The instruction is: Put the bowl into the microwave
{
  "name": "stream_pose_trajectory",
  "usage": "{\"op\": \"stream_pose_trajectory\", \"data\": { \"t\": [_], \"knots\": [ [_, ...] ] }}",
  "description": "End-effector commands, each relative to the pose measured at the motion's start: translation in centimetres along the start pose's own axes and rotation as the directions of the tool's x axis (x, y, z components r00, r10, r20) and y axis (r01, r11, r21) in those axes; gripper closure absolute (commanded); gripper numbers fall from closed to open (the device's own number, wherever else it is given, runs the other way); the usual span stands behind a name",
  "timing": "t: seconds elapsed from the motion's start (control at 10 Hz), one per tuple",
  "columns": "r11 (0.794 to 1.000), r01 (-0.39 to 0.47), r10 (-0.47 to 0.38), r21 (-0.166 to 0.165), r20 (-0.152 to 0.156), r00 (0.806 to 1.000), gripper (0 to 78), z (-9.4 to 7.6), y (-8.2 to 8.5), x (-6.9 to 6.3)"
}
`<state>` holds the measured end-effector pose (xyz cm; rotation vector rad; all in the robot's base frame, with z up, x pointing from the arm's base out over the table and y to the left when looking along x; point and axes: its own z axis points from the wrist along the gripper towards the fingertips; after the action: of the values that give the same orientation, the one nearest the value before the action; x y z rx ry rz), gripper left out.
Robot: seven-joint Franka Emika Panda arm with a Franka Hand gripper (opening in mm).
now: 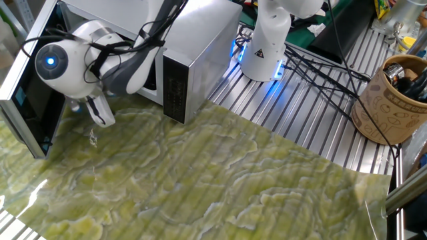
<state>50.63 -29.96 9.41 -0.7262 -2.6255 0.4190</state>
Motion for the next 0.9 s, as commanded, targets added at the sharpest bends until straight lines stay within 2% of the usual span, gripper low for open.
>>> {"op": "stream_pose_trajectory", "data": {
  "t": [0.1, 0.3, 0.5, 0.7, 0.9],
  "knots": [
    [0.991, -0.136, 0.137, 0.016, -0.056, 0.989, 0.1, -0.3, -1.9, 0.2],
    [0.978, -0.207, 0.208, 0.024, -0.048, 0.977, 0.1, 0.0, -2.3, 1.0],
    [0.977, -0.213, 0.214, 0.023, -0.049, 0.976, 0.1, 0.8, -2.6, 1.6],
    [0.975, -0.221, 0.222, 0.026, -0.049, 0.974, 0.1, 1.3, -3.1, 1.8],
    [0.975, -0.220, 0.222, 0.031, -0.050, 0.974, 0.1, 1.9, -3.7, 1.4]
  ]
}}
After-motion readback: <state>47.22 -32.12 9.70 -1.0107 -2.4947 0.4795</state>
